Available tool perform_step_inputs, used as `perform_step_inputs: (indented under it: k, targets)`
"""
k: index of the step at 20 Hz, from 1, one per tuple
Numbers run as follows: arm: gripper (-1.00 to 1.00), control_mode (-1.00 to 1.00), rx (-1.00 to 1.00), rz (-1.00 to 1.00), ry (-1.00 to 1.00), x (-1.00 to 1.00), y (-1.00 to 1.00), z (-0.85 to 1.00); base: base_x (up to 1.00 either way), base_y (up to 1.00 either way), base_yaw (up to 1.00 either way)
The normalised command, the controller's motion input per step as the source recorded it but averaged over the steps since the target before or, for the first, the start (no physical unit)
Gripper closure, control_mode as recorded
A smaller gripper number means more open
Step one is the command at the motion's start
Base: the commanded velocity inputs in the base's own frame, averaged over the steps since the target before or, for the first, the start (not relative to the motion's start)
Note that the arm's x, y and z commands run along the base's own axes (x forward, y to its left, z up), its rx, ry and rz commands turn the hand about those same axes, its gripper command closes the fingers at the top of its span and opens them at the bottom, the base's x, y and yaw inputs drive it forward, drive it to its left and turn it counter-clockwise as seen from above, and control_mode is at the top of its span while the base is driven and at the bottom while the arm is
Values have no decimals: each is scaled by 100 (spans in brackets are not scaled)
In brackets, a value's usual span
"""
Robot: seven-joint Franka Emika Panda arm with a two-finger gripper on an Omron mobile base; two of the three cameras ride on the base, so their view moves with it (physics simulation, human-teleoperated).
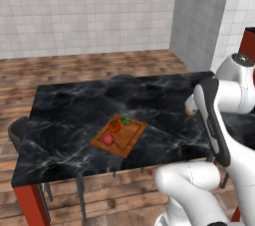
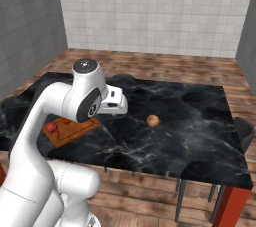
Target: Place the avocado, onion, tomato, and bell pepper on the cutting board.
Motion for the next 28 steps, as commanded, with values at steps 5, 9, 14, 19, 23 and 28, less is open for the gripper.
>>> perform_step_inputs:
  k: [5,9,14,19,23,28]
  targets:
    - [-100,-100,0,-11,3,14,-13,8,0,0,0]
    - [-100,-100,0,-8,4,21,-19,3,0,0,0]
    - [-100,-100,0,-3,4,29,-26,0,0,0,0]
    - [-100,-100,0,-3,6,37,-21,0,0,0,0]
    - [-100,-100,0,-3,8,42,-15,-3,0,0,0]
    - [-100,-100,0,-3,9,43,-15,-6,0,0,0]
